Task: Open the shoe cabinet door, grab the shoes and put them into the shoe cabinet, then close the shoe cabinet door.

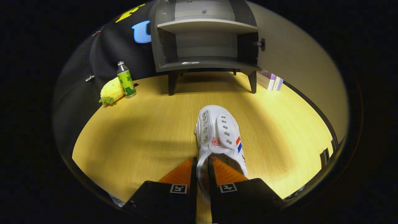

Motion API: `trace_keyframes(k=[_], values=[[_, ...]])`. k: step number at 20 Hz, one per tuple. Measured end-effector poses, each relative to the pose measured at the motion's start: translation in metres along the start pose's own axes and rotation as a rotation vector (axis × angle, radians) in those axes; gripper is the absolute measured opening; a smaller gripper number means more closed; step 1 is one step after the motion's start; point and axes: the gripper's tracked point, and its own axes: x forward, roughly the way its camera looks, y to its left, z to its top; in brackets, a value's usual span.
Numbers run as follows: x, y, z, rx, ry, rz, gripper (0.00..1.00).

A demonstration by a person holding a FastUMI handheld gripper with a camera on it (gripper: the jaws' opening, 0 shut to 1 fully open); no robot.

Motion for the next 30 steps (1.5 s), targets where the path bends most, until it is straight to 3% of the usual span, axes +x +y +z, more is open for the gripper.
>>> trace_keyframes(k=[12,14,18,19,23,30], values=[[0.02,-0.006,0.007,-0.058,0.039,-0.017,0.21],[0.014,-0.007,0.005,-0.05,0.031,-0.028,0.1],[0.013,-0.007,0.013,-0.003,-0.003,0.008,0.1],[0.022,-0.009,0.011,-0.019,-0.001,0.014,0.05],[0.021,-0.011,0.015,-0.083,0.011,0.024,0.04],[-0.011,-0.011,0.062,-0.074,-0.04,0.055,0.04]])
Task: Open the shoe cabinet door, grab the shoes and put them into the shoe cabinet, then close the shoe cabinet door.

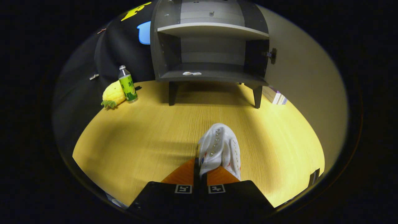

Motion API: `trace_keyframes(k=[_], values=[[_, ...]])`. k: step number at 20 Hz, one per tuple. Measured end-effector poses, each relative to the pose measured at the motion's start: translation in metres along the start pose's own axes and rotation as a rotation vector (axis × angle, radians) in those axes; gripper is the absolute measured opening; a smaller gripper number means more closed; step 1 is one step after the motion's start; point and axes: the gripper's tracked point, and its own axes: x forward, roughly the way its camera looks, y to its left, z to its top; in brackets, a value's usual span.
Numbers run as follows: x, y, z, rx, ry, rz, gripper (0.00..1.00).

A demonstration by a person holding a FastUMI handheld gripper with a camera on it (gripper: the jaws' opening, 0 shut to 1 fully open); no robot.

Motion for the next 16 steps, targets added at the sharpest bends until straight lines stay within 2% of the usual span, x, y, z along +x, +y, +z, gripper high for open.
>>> trace_keyframes(k=[3,8,16], values=[[-0.02,0.003,0.042,0.004,-0.054,0.004,0.04],[-0.061,0.009,0.145,-0.032,-0.195,-0.009,0.04],[-0.071,-0.009,0.286,-0.027,-0.368,-0.042,0.04]])
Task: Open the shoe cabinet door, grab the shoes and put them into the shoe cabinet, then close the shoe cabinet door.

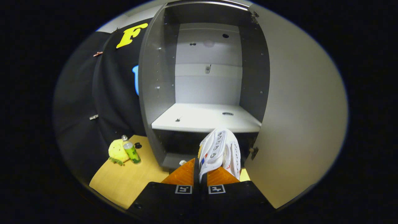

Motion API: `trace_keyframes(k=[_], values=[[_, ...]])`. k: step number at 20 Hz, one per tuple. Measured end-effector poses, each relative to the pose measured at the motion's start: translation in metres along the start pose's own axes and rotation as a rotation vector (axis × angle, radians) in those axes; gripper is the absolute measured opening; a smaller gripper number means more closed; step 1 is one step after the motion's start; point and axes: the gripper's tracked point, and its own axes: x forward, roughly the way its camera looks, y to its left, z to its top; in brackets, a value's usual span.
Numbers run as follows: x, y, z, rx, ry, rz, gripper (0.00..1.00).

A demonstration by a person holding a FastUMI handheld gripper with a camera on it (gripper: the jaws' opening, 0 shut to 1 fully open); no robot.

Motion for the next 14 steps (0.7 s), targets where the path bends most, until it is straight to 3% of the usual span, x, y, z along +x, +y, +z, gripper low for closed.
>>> trace_keyframes(k=[9,14], values=[[0.111,-0.021,0.108,-0.1,-0.118,0.037,0.04],[0.192,-0.025,0.128,-0.097,-0.113,0.066,0.04]])
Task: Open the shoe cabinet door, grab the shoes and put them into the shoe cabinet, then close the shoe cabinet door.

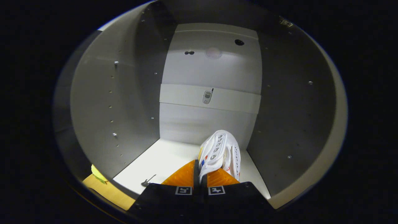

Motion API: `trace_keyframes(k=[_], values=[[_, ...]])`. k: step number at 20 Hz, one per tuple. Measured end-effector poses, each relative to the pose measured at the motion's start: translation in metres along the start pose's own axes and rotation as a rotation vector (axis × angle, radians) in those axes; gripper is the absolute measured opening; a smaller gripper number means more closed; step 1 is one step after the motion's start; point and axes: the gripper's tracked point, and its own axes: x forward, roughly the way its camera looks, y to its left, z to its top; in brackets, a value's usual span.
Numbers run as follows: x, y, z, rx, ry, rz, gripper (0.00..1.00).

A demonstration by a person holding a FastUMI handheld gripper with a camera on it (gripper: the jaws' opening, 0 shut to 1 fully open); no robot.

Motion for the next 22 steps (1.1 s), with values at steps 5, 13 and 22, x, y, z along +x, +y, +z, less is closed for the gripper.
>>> trace_keyframes(k=[5,13,22], values=[[0.058,0.006,-0.019,-0.013,0.052,0.021,0.04],[0.067,0.016,-0.036,0.022,0.127,0.037,0.04],[0.041,0.026,-0.041,0.032,0.144,0.04,0.64]])
